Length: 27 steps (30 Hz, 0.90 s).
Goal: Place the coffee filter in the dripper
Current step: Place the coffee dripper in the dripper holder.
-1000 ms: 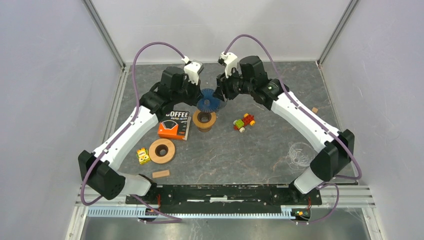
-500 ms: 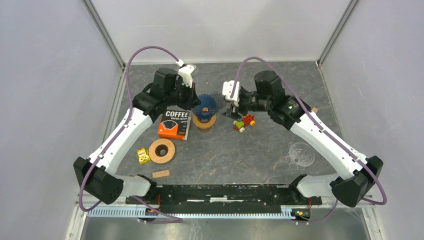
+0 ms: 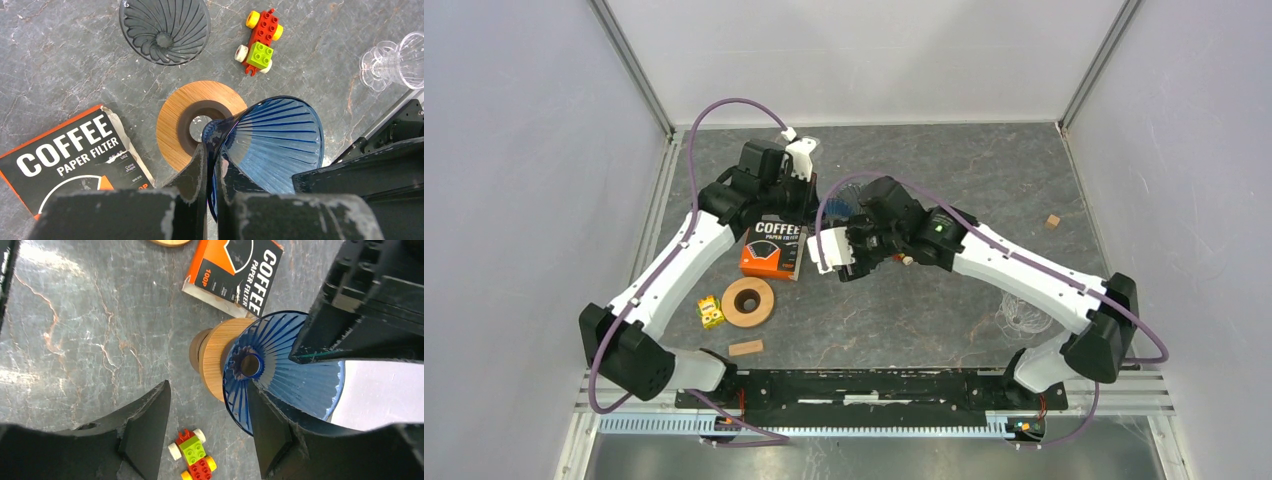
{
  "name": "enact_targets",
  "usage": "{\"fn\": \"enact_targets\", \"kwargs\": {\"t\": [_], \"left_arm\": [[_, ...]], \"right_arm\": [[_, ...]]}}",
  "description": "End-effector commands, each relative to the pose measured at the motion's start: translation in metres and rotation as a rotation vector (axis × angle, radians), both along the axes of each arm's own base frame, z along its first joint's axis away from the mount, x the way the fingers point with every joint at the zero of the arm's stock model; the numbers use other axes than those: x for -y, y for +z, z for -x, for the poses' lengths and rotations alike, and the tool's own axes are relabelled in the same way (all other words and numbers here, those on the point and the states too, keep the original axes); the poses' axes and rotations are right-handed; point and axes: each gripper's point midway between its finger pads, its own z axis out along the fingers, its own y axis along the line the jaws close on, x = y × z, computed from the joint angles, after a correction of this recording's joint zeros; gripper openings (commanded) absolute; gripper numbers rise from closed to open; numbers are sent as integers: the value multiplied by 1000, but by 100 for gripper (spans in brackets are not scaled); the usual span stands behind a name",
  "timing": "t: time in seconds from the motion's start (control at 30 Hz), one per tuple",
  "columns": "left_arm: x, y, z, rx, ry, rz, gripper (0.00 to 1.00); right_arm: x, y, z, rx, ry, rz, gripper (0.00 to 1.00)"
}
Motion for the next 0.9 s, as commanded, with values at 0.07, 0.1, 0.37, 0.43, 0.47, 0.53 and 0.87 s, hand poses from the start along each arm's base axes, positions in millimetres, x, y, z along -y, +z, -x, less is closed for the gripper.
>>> {"fn": "enact_targets", "kwargs": {"t": [0.07, 0.1, 0.37, 0.43, 0.47, 0.53, 0.87], "left_arm": [[5, 4, -3, -38, 32, 63, 2], [6, 3, -4, -44, 31, 64, 2], [7, -6, -4, -80, 29, 66, 2], [6, -8, -4, -79, 34, 63, 2], [5, -9, -5, -80, 36, 62, 2], [4, -11, -5, -82, 40, 58, 2], [1, -26, -10, -113, 64, 38, 2]], "right_arm": [[-7, 13, -24, 116, -46, 23, 58], [-8, 11, -26, 119, -52, 29, 56], [-11, 2, -35, 126, -74, 48, 45], [-13, 0, -36, 124, -74, 47, 44], [-14, -2, -36, 122, -74, 49, 44], [-15, -7, -37, 115, -73, 56, 42], [-21, -26, -40, 97, -72, 76, 31]]}}
